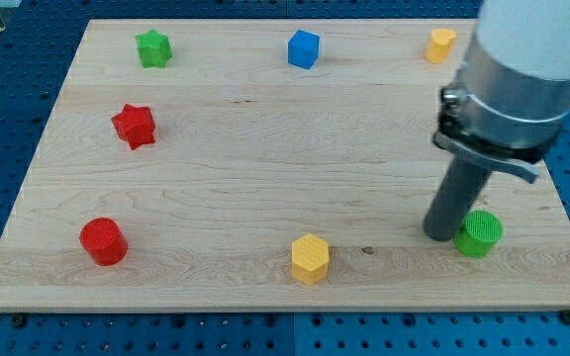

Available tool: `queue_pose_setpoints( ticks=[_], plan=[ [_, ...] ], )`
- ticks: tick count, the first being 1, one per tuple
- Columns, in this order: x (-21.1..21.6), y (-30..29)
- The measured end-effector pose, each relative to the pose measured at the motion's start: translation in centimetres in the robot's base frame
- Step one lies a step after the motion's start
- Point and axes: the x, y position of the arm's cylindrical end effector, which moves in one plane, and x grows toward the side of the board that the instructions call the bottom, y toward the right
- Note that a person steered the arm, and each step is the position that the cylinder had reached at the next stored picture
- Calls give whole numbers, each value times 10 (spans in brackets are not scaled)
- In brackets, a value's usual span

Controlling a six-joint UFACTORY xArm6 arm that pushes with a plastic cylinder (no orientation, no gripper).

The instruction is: Move the green circle to the bottom right corner

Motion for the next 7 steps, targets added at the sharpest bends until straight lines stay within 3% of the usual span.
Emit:
queue_pose_setpoints(
  ticks=[2, 7],
  plan=[
    [-16, 15],
    [21, 46]
  ],
)
